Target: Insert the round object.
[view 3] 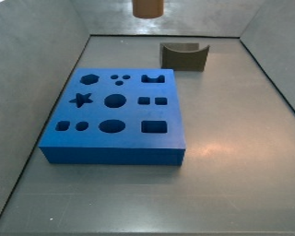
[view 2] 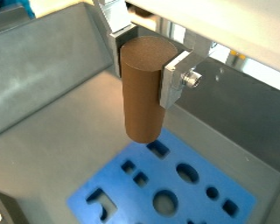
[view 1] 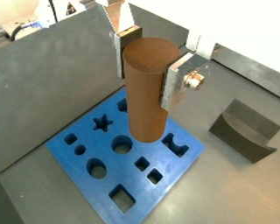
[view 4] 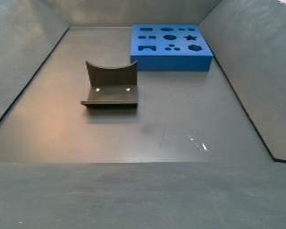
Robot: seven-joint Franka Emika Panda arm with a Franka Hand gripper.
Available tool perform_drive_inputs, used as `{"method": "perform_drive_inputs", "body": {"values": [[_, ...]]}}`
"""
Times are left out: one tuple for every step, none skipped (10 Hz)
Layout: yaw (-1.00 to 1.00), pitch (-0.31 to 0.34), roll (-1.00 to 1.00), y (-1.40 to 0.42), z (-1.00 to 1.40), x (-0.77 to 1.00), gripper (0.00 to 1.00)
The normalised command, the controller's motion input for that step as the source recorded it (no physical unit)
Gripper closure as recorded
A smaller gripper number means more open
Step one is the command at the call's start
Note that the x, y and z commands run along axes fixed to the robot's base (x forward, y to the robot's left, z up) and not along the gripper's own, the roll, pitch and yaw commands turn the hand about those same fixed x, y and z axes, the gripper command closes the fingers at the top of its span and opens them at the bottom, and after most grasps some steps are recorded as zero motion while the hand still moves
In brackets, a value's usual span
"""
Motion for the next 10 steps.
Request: {"method": "perform_drive_inputs", "body": {"values": [[0.0, -0.047, 0.0, 0.19, -1.0, -0.53, 1.0], [0.0, -0.044, 0.0, 0.19, -1.0, -0.52, 1.0], [-0.06, -0.043, 0.0, 0.15, -1.0, -0.45, 1.0], [-0.11, -0.119, 0.0, 0.03, -1.0, -0.27, 1.0], [-0.14, -0.146, 0.0, 0.0, -1.0, -0.22, 1.0], [-0.16, -0.139, 0.0, 0.0, -1.0, -0.25, 1.0], [-0.17, -0.14, 0.0, 0.0, -1.0, -0.24, 1.0], [-0.12, -0.156, 0.05, 0.0, -0.95, -0.22, 1.0], [-0.06, -0.207, 0.14, -0.06, -0.77, -0.2, 1.0], [-0.01, -0.001, 0.17, -0.1, -0.4, 0.0, 1.0]]}}
